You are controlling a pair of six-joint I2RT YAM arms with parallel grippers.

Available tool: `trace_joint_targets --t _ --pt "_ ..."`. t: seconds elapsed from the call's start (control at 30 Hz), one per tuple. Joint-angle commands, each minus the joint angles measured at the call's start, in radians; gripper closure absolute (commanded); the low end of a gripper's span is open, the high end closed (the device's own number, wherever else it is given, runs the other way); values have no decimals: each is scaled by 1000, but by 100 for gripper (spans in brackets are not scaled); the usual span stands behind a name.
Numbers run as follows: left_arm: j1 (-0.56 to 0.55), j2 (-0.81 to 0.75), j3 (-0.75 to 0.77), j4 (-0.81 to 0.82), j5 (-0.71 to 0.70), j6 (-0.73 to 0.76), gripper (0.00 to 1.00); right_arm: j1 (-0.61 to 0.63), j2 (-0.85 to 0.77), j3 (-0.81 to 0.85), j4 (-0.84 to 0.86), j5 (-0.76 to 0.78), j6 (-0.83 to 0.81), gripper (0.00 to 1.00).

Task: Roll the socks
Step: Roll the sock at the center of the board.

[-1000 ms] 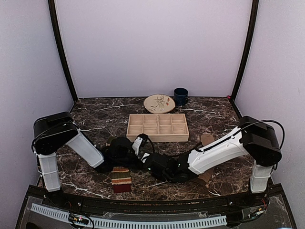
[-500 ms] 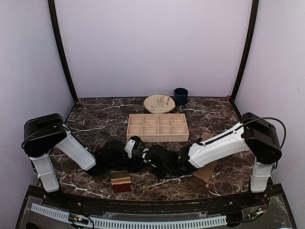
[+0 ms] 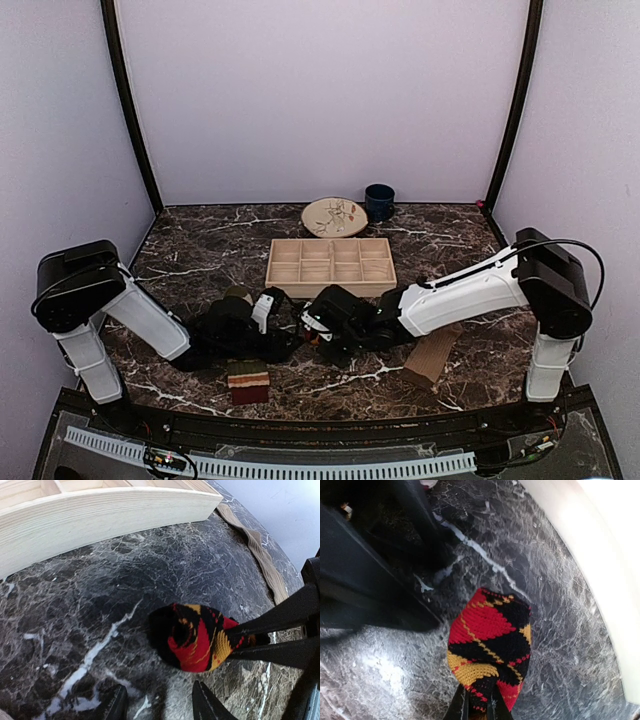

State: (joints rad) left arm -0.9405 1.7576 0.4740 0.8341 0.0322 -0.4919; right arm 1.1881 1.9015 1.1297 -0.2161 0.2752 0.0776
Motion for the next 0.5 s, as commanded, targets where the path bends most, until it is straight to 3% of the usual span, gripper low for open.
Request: trace_joint_targets --t 0.0,0.47 --pt "-1 -92 -67 -83 -36 5 52 -28 2 -7 -119 -189 53 100" --pt "-1 -73 -64 -67 -9 29 52 -123 17 1 -102 -396 110 100"
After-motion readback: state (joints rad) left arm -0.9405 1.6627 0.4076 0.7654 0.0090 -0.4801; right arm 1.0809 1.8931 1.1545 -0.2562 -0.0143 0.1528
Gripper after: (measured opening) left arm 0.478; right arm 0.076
